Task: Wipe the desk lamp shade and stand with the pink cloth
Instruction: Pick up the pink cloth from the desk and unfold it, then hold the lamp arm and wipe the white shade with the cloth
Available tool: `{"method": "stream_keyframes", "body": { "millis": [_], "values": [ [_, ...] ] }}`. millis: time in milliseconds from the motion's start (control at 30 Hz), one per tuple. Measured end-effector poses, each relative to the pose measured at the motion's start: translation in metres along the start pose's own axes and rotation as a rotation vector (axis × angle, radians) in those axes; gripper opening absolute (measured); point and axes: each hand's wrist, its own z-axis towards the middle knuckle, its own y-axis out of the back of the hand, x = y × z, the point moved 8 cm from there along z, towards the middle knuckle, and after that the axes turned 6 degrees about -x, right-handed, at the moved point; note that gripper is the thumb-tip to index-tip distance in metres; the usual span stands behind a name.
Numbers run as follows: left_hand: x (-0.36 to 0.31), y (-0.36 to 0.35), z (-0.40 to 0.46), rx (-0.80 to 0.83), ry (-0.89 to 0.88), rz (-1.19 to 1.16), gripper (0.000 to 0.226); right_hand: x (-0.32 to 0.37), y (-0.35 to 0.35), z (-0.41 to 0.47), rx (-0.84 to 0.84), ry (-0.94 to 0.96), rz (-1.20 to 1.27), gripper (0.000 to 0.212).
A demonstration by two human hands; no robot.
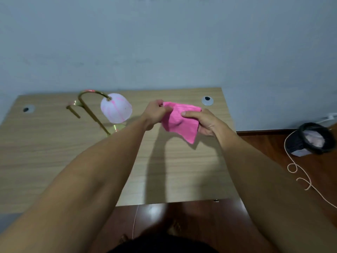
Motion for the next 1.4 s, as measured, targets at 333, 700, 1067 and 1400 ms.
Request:
{"method": "stream_keyframes", "body": {
  "millis": [333, 700, 1067, 1400],
  "values": [
    [-0.097, 0.092, -0.022, -0.166, -0.340, 0.006, 0.018, 0.054, -0.067, -0.027, -0.199, 0.048, 0.120, 0.024],
    [-0.076, 0.259, -0.047, -0.281, -0.513, 0.356, 0.032, 0.044, -0.199, -0.028, -0.416, 0.275, 0.090, 0.046],
    [-0.016, 0.296, -0.047, -0.150, -0.462, 0.499, 0.043, 0.007, -0.296, -0.028, -0.486, 0.641, -0.426, 0.061],
    [-0.005, 0.288, -0.037, -0.136, -0.603, 0.550, 0.026, -0.018, -0.291, -0.022, -0.768, 0.668, -0.357, 0.046]
  ]
}}
